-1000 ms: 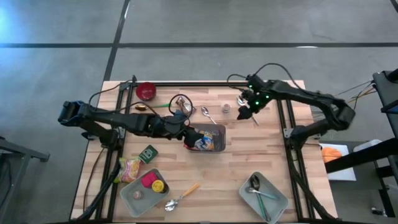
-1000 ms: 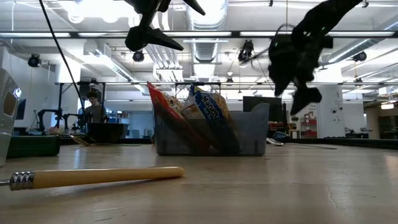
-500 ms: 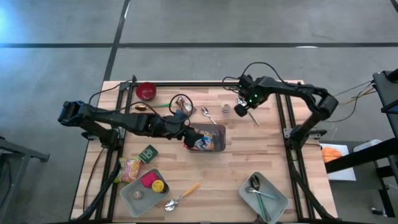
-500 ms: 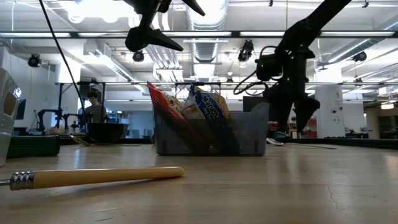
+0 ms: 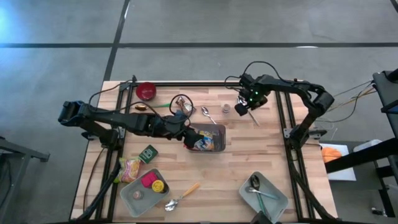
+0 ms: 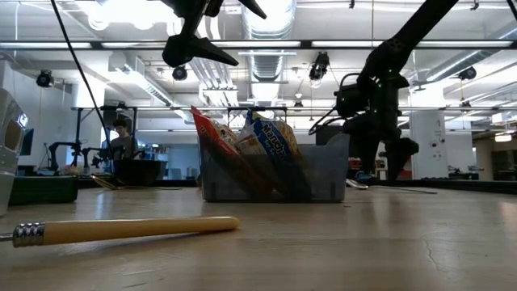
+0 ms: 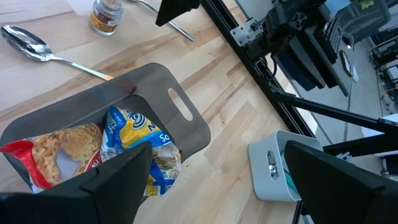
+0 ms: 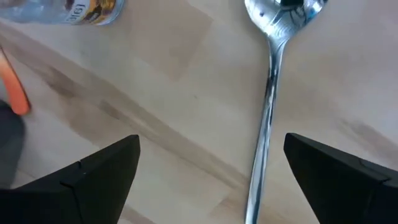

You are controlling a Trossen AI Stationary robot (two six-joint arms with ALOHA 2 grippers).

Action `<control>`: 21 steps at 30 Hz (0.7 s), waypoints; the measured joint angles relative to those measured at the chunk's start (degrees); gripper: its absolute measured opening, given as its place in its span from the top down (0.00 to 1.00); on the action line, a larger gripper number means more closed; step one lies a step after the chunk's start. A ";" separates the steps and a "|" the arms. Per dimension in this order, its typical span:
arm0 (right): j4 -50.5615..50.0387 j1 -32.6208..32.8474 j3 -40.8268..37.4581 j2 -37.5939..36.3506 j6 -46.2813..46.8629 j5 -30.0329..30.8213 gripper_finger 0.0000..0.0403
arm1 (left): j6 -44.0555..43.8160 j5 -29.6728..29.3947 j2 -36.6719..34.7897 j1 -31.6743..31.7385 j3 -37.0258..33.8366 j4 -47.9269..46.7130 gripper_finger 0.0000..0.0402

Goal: Pick & Place Food Item
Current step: Put the silver spoon into the right grey bin

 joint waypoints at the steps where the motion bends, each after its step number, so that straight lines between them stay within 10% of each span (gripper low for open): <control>1: -0.09 -0.04 -0.16 0.00 0.23 -0.31 0.03 | -0.02 0.01 0.00 0.00 0.00 0.02 0.08; 21: -0.89 -0.02 -0.70 -0.98 1.78 -4.37 0.43 | -2.58 1.81 0.00 -0.07 0.00 0.35 0.08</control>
